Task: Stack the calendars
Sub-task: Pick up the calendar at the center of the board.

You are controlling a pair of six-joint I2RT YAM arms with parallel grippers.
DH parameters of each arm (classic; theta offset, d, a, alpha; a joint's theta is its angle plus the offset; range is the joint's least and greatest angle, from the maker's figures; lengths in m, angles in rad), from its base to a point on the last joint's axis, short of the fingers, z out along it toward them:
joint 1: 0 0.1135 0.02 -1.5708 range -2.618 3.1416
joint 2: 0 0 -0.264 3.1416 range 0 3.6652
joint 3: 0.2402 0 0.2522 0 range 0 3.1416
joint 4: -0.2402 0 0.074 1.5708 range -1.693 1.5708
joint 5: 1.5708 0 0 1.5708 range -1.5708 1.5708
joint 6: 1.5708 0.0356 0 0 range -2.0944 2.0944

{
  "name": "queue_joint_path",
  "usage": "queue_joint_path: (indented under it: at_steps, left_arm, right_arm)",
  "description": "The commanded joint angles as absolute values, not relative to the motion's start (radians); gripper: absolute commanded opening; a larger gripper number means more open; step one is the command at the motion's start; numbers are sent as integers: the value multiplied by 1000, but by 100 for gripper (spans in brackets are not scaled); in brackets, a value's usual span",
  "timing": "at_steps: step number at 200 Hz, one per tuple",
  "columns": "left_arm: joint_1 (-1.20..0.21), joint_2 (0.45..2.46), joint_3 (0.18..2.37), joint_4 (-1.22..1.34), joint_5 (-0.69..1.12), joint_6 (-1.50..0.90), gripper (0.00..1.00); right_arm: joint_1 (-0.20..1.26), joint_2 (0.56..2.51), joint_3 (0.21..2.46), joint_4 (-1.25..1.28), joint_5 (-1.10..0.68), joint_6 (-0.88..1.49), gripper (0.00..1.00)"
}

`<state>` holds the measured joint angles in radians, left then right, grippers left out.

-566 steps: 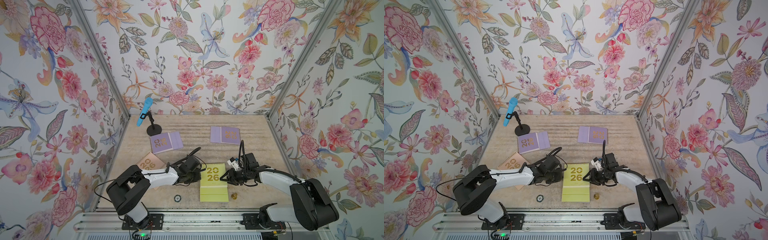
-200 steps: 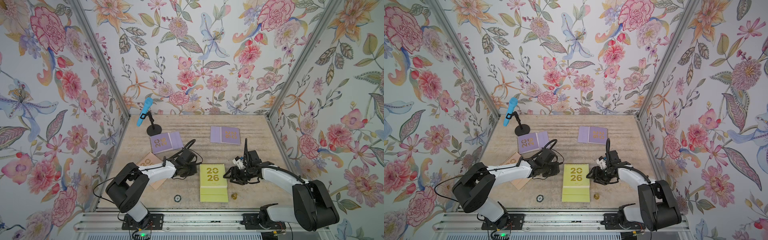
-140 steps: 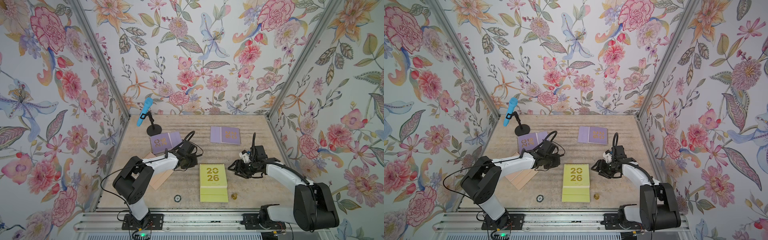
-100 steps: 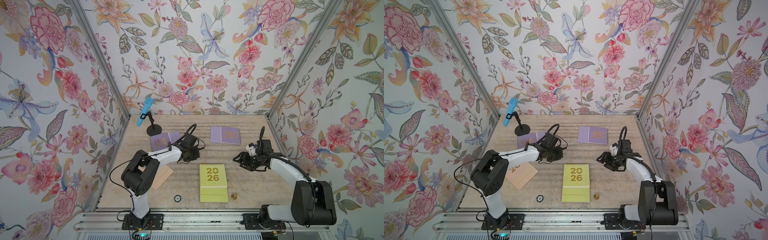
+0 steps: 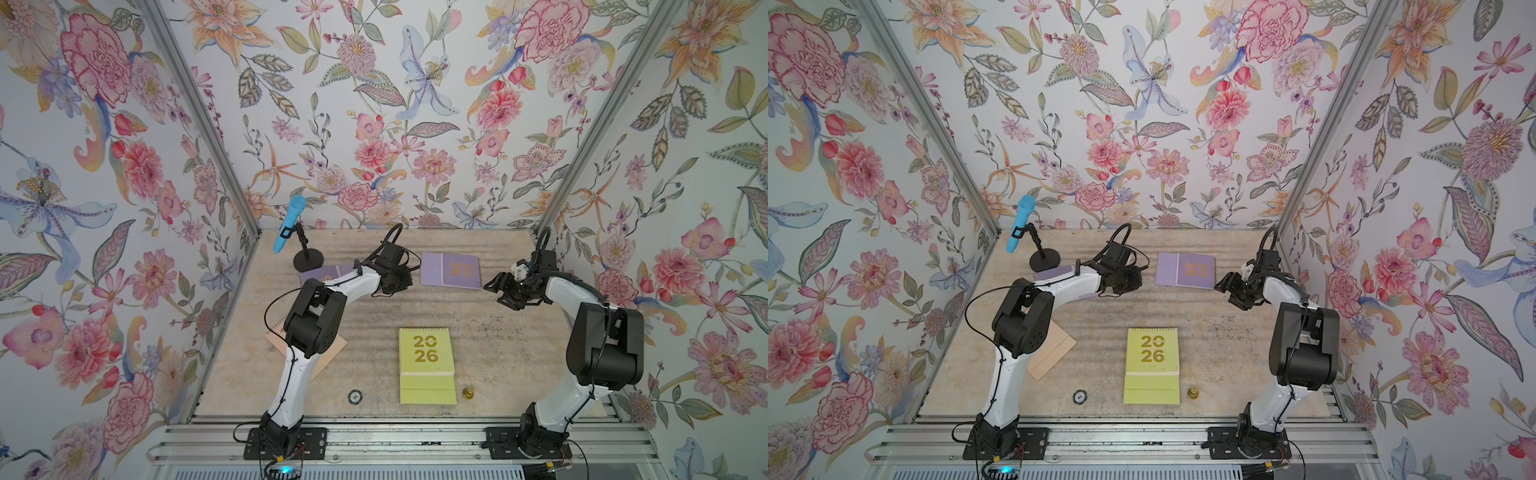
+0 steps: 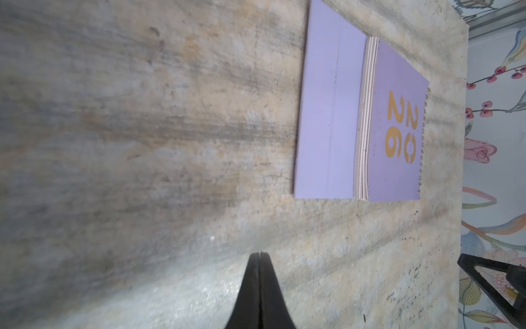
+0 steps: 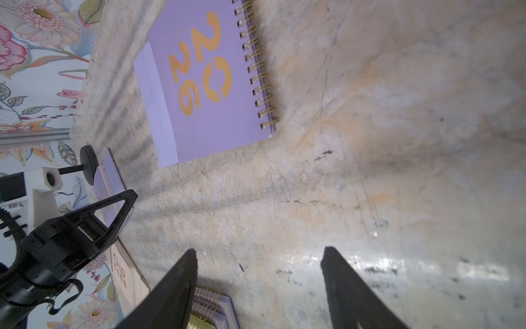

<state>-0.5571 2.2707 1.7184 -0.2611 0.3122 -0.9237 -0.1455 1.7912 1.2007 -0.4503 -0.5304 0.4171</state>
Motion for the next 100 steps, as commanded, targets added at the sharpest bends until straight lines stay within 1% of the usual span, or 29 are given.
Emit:
queue_joint_path:
  at_steps: [1,42,70,100]
  left_arm:
    - [-542,2356,1839,-292,365,-926,0]
    - [-538,2467,1987,-310,392,-952,0]
    - [-535,2509,2035,-312,406,-968,0]
    - [-536,2541,2070,-316,417,-974,0]
  right_arm:
    - [-160,1868,1300,-461,-545,367,70]
    - [-176,2007,1442,-462,-609,362,72]
    - [-175,2080,1502,-462,-657,359,73]
    - [-165,2135,1537,-464,-670,367,73]
